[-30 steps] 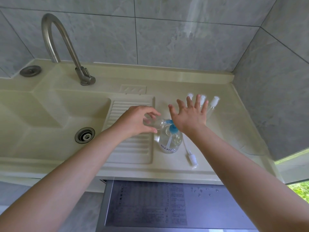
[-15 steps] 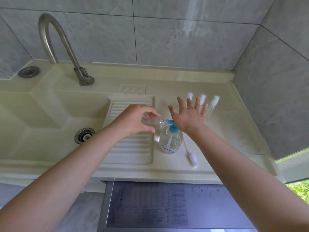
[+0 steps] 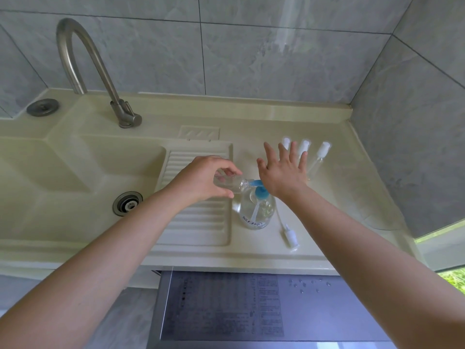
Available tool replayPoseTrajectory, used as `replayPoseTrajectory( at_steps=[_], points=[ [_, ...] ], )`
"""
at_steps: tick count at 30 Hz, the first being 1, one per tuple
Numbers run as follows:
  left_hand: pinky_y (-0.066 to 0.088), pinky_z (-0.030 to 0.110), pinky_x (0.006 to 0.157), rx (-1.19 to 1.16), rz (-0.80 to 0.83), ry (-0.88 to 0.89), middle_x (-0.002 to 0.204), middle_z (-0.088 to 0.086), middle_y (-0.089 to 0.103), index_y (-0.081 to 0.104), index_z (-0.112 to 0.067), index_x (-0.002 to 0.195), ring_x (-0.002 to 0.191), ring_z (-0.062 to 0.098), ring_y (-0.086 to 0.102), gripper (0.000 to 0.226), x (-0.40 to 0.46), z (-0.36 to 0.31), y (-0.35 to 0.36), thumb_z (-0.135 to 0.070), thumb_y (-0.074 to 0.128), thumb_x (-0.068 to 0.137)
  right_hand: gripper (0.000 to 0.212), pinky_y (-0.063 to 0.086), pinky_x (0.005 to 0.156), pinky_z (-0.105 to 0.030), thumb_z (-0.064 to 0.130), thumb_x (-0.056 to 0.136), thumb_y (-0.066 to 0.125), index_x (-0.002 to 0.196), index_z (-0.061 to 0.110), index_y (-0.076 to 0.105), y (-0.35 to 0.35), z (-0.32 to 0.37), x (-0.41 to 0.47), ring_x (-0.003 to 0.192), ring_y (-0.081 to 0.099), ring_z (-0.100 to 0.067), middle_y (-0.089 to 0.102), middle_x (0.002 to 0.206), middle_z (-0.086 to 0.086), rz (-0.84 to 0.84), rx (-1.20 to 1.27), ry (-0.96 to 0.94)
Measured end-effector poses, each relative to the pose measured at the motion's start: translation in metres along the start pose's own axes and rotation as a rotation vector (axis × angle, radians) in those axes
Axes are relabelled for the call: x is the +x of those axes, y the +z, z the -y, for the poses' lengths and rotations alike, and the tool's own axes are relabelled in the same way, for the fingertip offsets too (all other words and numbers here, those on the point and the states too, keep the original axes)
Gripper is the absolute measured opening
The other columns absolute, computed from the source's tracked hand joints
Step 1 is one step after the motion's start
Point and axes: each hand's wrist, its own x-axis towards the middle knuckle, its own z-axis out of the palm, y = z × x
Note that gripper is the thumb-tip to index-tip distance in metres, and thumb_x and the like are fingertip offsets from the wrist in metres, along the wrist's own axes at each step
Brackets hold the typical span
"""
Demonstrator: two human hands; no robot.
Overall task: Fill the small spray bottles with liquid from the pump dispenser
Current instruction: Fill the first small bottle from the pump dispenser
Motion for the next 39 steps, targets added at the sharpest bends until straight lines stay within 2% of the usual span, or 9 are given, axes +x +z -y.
replayPoseTrajectory(
  at_steps=[5,12,16,20,23,29,33,37,39],
  points=[
    [0.052,0.026,0.087,-0.004,-0.008,0.004,0.103,-0.013,0.069,0.071,-0.033,0.108,0.089,0.005,0.066,0.050,-0.001,0.001,0.001,-0.021,0.091,0.063,0.061,-0.014,0.121,-0.054,0.051,0.105,0.016,0.161,0.027,0.004,-0.005,0.002,0.001,0.152,-0.020,-0.030,-0.001,0.168,-0.008,-0.087,-0.045,-0.032],
    [0.053,0.031,0.089,-0.012,-0.007,-0.014,0.104,-0.016,0.067,0.070,-0.037,0.108,0.090,0.004,0.066,0.051,-0.001,0.002,0.003,-0.024,0.091,0.063,0.059,-0.018,0.120,-0.052,0.045,0.106,0.014,0.161,0.028,0.002,0.005,-0.002,0.001,0.151,-0.026,-0.025,-0.013,0.168,-0.004,-0.102,-0.037,-0.075],
    [0.052,0.029,0.090,-0.002,0.006,-0.013,0.104,-0.015,0.068,0.070,-0.037,0.108,0.090,0.004,0.066,0.050,0.001,0.001,0.003,-0.023,0.091,0.064,0.063,-0.019,0.119,-0.054,0.049,0.105,0.012,0.160,0.022,-0.004,-0.002,-0.001,0.002,0.150,-0.028,-0.026,-0.018,0.166,-0.004,-0.153,-0.103,-0.087],
    [0.053,0.029,0.088,0.013,0.005,-0.006,0.103,-0.017,0.068,0.069,-0.039,0.107,0.089,0.002,0.066,0.051,0.001,0.002,0.004,-0.025,0.091,0.063,0.064,-0.019,0.118,-0.055,0.047,0.105,0.015,0.160,0.023,-0.006,-0.003,-0.002,0.005,0.150,-0.028,-0.026,-0.019,0.166,-0.003,-0.127,-0.080,-0.093],
    [0.051,0.022,0.086,0.012,0.007,-0.008,0.104,-0.015,0.068,0.069,-0.037,0.109,0.090,0.003,0.066,0.051,0.001,0.003,0.005,-0.024,0.091,0.064,0.062,-0.016,0.120,-0.055,0.042,0.105,0.016,0.161,0.024,-0.004,0.007,-0.004,0.004,0.150,-0.028,-0.024,-0.021,0.166,-0.003,-0.066,0.017,-0.054],
    [0.049,0.017,0.082,0.015,0.003,-0.010,0.104,-0.015,0.068,0.070,-0.034,0.109,0.089,0.003,0.066,0.050,0.000,0.002,0.003,-0.024,0.091,0.064,0.066,-0.017,0.119,-0.056,0.050,0.105,0.013,0.159,0.021,-0.011,-0.004,-0.003,0.011,0.149,-0.029,-0.026,-0.025,0.165,-0.006,-0.150,-0.064,-0.077],
    [0.042,0.005,0.074,0.010,0.003,-0.008,0.103,-0.015,0.068,0.070,-0.035,0.108,0.088,0.001,0.066,0.050,0.000,0.002,0.005,-0.024,0.091,0.064,0.063,-0.016,0.119,-0.056,0.045,0.105,0.016,0.161,0.024,-0.004,0.007,-0.004,0.007,0.150,-0.026,-0.025,-0.020,0.166,-0.005,-0.122,-0.034,-0.073],
    [0.048,0.018,0.081,0.013,0.002,-0.019,0.103,-0.017,0.068,0.069,-0.038,0.108,0.089,0.001,0.066,0.050,-0.001,0.003,0.006,-0.027,0.090,0.064,0.065,-0.015,0.119,-0.058,0.049,0.105,0.016,0.160,0.022,-0.003,0.005,-0.003,0.007,0.151,-0.025,-0.027,-0.017,0.166,-0.009,-0.193,-0.095,-0.053],
    [0.047,0.015,0.079,0.008,-0.004,-0.019,0.103,-0.017,0.068,0.069,-0.037,0.107,0.088,0.002,0.066,0.049,-0.002,0.002,0.006,-0.026,0.090,0.065,0.066,-0.014,0.119,-0.059,0.050,0.105,0.016,0.160,0.021,-0.005,-0.002,-0.001,0.007,0.151,-0.025,-0.029,-0.017,0.166,-0.010,-0.217,-0.122,-0.062]
  ],
)
